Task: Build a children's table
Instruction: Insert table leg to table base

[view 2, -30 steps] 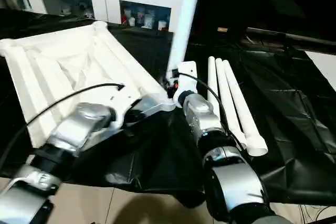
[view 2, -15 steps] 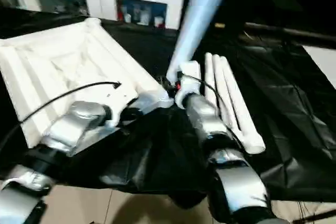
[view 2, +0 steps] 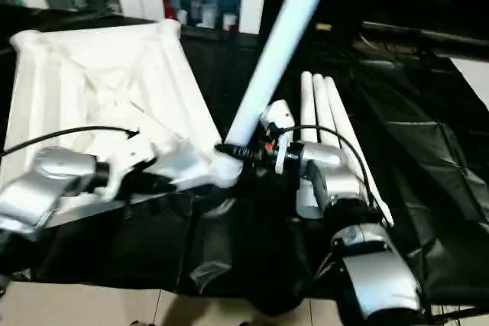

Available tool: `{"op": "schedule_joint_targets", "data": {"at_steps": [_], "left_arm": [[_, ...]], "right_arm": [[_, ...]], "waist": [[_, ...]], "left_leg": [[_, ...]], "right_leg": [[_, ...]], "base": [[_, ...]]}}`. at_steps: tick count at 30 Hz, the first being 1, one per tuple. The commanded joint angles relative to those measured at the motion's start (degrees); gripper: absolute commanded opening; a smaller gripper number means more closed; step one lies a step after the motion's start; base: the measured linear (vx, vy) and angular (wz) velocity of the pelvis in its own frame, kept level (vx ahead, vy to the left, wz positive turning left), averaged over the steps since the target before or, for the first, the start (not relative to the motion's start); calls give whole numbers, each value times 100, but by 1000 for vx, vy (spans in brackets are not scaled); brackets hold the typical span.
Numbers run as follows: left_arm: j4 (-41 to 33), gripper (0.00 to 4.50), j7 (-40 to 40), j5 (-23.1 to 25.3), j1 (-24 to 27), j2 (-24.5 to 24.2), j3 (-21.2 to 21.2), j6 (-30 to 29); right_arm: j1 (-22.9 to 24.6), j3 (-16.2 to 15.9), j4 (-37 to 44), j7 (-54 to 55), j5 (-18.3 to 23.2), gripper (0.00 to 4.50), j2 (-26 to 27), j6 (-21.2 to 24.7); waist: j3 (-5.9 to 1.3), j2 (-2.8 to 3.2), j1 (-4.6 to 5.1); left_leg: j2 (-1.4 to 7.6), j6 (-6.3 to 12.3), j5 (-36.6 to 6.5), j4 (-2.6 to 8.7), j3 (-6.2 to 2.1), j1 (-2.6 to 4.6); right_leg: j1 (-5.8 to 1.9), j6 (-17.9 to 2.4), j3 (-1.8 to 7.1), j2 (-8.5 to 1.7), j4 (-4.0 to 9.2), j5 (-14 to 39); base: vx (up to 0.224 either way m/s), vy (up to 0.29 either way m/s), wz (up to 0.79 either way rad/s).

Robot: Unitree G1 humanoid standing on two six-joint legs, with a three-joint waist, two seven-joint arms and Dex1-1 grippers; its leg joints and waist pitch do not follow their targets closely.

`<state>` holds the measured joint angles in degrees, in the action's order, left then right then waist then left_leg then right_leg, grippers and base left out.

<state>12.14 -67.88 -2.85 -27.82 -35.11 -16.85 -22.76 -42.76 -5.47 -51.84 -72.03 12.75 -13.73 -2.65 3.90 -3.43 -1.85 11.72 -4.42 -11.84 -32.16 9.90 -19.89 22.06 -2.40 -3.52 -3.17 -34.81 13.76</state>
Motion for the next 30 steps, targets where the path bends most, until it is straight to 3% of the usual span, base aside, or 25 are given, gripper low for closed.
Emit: {"op": "schedule_joint_targets", "data": {"at_steps": [1,4,6,10,14,16,22,27,30], "left_arm": [[-319,0,-595,-178,13,-164,-144,236],[-307,0,-613,-186,9,-186,-131,291],[-302,0,-644,-205,4,-196,-117,334],[-301,0,-633,-167,-8,-214,-153,366],[-332,0,-566,-143,2,-211,-150,363],[-331,0,-480,-103,21,-214,-146,411],[-403,0,-287,43,113,-264,-129,545],[-550,0,-139,-36,213,-229,-25,539],[-625,0,-160,-69,253,-231,-22,486]], "right_arm": [[388,-670,-468,-305,-999,186,-432,370],[367,-819,-357,-598,-1069,186,-523,395],[348,-1123,-235,-1052,-1254,186,-648,339],[317,-1365,-262,-1183,-1417,186,-701,200],[339,-1482,-306,-1100,-1503,186,-713,-60],[419,-1394,-242,-981,-1384,186,-676,-60],[731,-1040,-32,-615,-1100,186,-606,-308],[1053,-600,106,-256,-657,186,-460,-388],[1193,-615,179,-298,-632,186,-483,-328]], "waist": [[-260,166,-24],[-239,166,-71],[-231,159,-106],[-214,150,-126],[-236,144,-128],[-199,131,-119],[-160,126,-113],[-132,163,-86],[-129,161,-82]], "left_leg": [[260,875,285,277,14,60],[267,597,-197,305,36,90],[266,419,-349,322,35,74],[251,330,-351,327,29,70],[229,387,-34,302,20,56],[229,418,-130,313,18,43],[243,258,-517,355,0,54],[245,204,-728,384,-12,48],[244,188,-720,388,-13,53]], "right_leg": [[-272,-1885,277,-456,185,-1497],[-256,-1782,286,-465,239,-771],[-257,-1685,295,-474,259,-484],[-243,-1598,301,-469,255,-455],[-262,-1609,299,-450,202,-990],[-254,-1598,297,-447,220,-925],[-244,-1452,316,-468,285,-344],[-222,-1411,319,-466,328,26],[-220,-1390,316,-456,334,32]], "base": [[0,0,0],[0,0,0],[0,0,0],[0,0,0],[0,0,0],[0,0,0],[0,0,0],[0,0,0],[0,0,0]]}}
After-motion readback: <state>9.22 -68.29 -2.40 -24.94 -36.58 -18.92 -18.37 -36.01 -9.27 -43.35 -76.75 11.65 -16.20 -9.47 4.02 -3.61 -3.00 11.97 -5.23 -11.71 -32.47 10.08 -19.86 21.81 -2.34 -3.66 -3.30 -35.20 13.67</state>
